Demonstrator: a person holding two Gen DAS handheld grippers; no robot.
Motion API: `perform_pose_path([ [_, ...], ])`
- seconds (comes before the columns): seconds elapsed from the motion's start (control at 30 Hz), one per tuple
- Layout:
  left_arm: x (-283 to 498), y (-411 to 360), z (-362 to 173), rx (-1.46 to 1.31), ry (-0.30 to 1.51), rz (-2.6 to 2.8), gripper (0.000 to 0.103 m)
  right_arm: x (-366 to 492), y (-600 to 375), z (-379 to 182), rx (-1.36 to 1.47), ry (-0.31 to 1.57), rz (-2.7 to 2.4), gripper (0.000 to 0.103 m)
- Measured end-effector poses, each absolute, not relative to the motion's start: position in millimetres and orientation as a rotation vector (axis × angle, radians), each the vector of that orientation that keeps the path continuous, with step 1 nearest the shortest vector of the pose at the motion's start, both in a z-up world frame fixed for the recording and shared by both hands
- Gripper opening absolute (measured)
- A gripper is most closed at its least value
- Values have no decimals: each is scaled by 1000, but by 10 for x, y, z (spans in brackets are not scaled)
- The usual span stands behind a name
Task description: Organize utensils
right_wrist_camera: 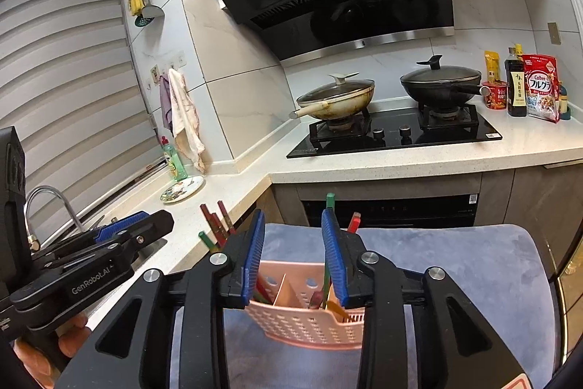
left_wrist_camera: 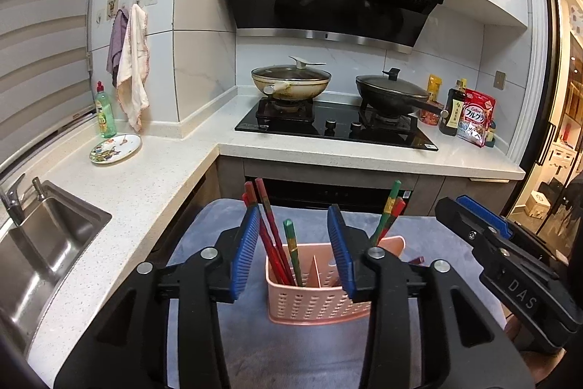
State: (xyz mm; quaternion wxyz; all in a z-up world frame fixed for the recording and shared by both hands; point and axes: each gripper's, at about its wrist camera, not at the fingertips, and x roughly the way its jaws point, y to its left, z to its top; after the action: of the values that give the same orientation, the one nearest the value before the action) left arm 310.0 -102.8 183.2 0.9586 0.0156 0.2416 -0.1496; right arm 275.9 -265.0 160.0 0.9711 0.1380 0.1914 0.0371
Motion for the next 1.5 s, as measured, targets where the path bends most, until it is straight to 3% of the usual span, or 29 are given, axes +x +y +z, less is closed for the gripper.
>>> perform_pose_path([
  [0.13, 2928, -1016, 1839, 54, 481, -281, 44, 2554, -2601, 1617, 257, 400, 67, 40],
  [0.7, 2258, -974, 1771, 85, 493, -265, 46, 1856, -2402, 1577, 168, 477, 0, 40],
  [1.07, 2045, -952, 1513, 108, 534, -230, 54, 1548, -2288, 1417, 123, 516, -32, 40],
  [1.13, 2014, -944, 1478, 109, 535, -222, 59, 1522, -2288, 1380, 127, 524, -36, 40],
  [1.5, 1858, -927, 1254, 134, 539, -191, 69, 1393, -2256, 1151, 99, 564, -76, 52],
])
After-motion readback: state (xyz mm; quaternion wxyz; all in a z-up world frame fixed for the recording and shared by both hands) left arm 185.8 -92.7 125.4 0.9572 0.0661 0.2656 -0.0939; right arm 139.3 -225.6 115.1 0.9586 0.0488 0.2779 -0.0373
